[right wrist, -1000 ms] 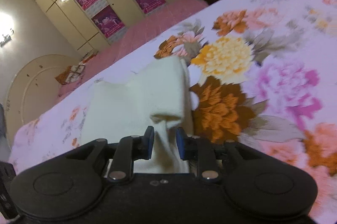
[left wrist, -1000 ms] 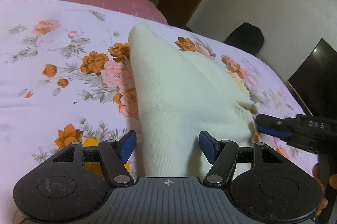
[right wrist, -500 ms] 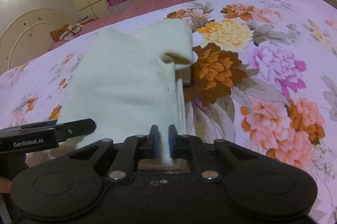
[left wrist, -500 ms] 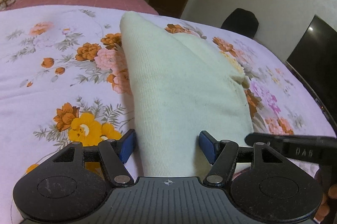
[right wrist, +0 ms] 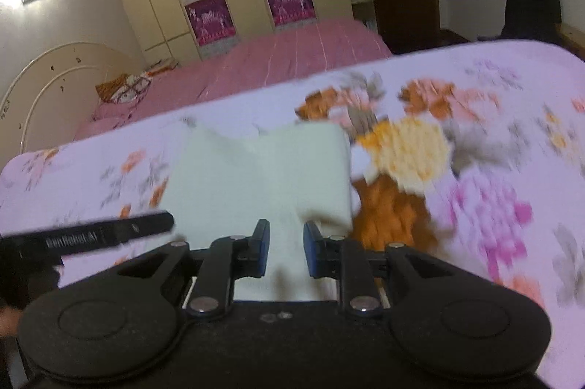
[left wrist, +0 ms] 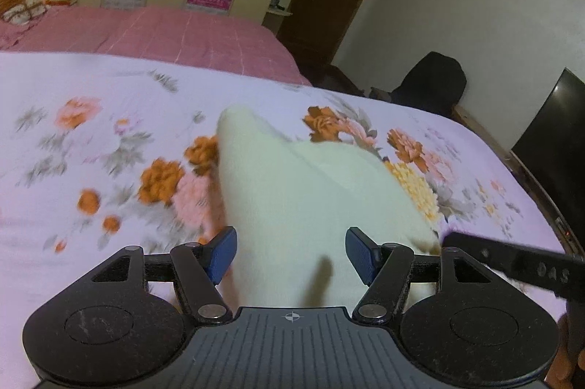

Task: Fold small clothes

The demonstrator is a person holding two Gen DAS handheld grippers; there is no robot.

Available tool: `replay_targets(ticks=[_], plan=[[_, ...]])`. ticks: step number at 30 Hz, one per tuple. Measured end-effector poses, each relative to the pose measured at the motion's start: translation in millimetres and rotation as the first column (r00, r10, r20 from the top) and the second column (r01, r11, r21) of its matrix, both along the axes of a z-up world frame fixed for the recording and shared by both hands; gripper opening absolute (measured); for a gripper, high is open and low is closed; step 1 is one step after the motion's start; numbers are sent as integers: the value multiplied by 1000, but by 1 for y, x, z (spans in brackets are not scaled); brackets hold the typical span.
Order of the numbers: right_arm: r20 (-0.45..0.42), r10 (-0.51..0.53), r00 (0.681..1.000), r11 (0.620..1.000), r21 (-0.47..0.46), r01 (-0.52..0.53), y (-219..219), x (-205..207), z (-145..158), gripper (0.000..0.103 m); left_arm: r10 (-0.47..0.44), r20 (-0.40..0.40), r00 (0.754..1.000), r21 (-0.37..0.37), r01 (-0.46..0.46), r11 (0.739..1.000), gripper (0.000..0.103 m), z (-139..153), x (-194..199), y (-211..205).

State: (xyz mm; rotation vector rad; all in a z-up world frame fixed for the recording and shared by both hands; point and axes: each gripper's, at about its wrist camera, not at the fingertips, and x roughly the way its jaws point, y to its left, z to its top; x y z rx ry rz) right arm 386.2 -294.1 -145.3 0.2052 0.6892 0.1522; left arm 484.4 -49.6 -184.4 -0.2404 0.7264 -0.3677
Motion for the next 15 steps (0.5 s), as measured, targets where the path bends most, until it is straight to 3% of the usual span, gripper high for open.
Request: replay_targets(ticks=[5,9,11,12,13,15], plan=[[24,1,1000,1000,-11,0,10,35,4,21,-20,22,1000,41,19,999,65,3,24,-22],[31,2,1000,999,-42,0,11,57,-1,21,29,-13,999,150,-27,988,65,-14,45,-31],[-1,-4,1000,995,-104,4,14,69,-16,21,31,-3,1000,198,-30,980,65,-23,46,-34],[-61,-12,998,990,-141,4,14,77,-30,21,26,6,1000,204,-27,979,65,-25,45,-34],[-109,-17,994,990,-141,2,11,82,-40,21,24,11,1000,204,-26,979,65,-25,44,-34],[-95,-24,995,994,-104,14,1,80,-52,20,22,12,1000,199,-24,980,65,-25,44,-33]])
